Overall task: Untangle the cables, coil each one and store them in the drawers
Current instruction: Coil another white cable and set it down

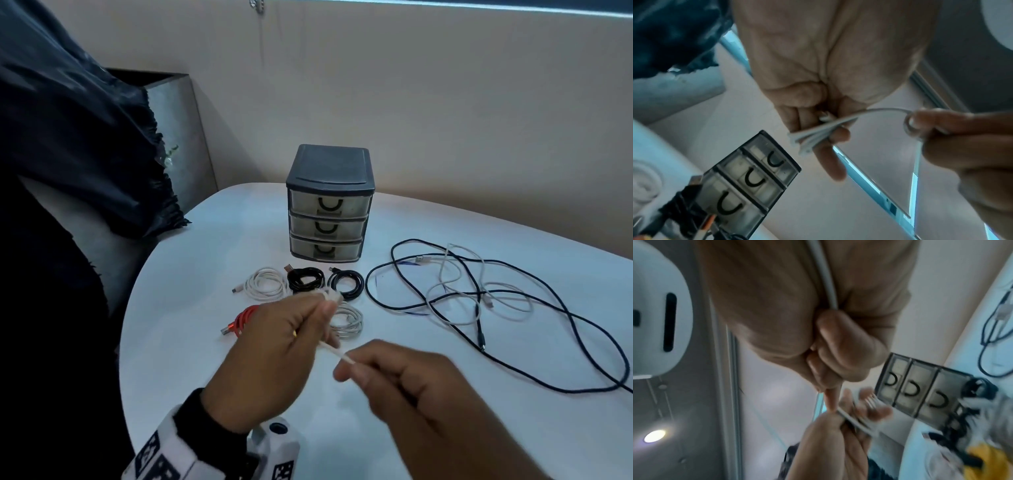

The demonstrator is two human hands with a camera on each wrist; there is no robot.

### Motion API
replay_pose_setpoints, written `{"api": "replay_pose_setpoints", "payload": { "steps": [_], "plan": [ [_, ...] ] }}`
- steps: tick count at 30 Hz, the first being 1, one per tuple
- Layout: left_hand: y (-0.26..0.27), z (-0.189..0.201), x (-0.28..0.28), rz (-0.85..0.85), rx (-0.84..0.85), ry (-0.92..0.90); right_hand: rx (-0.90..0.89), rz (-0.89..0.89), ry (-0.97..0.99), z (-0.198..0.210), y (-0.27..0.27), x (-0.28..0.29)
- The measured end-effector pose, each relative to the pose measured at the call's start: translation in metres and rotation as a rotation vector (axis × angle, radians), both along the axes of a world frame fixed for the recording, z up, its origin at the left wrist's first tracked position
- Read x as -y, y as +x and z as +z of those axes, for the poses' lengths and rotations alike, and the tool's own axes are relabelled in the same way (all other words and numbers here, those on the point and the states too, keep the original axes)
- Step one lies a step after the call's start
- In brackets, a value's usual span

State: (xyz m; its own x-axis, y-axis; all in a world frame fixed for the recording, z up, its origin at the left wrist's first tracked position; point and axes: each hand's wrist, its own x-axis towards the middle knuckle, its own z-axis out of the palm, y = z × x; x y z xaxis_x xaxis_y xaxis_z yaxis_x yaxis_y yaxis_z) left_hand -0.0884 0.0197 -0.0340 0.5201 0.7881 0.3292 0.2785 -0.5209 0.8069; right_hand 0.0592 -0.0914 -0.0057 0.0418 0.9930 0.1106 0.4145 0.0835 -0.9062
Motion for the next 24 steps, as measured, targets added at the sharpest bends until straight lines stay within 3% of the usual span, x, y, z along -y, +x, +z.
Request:
{"api": "replay_pose_setpoints", "payload": {
  "steps": [3, 7, 10, 14, 16, 20, 24],
  "plan": [
    [-0.001, 0.003, 0.007, -0.163, -0.016, -0.131, 0.029, -0.125, 0.094, 0.004, 0.018, 0.000],
    [-0.006, 0.011, 0.007, -0.460, 0.228, -0.509, 0.074, -0.208, 0.229, -0.005, 0.017, -0.008],
    [-0.003, 0.007, 0.003, -0.494, 0.448, -0.659, -0.063, -0.207, 0.276, -0.018, 0.004, -0.017],
    [0.010, 0.000, 0.003, -0.330, 0.712, -0.969, -0.311, -0.172, 0.268, -0.025, -0.011, -0.023],
    [0.015, 0.001, 0.006, -0.278, 0.712, -0.958, -0.335, -0.185, 0.253, -0.026, -0.015, -0.022],
    [0.021, 0.002, 0.011, -0.287, 0.725, -0.937, -0.180, -0.335, 0.385, -0.033, -0.016, -0.025],
    [0.023, 0.003, 0.013, -0.271, 0.628, -0.814, -0.153, -0.303, 0.390, -0.038, -0.018, -0.025]
  ]
}}
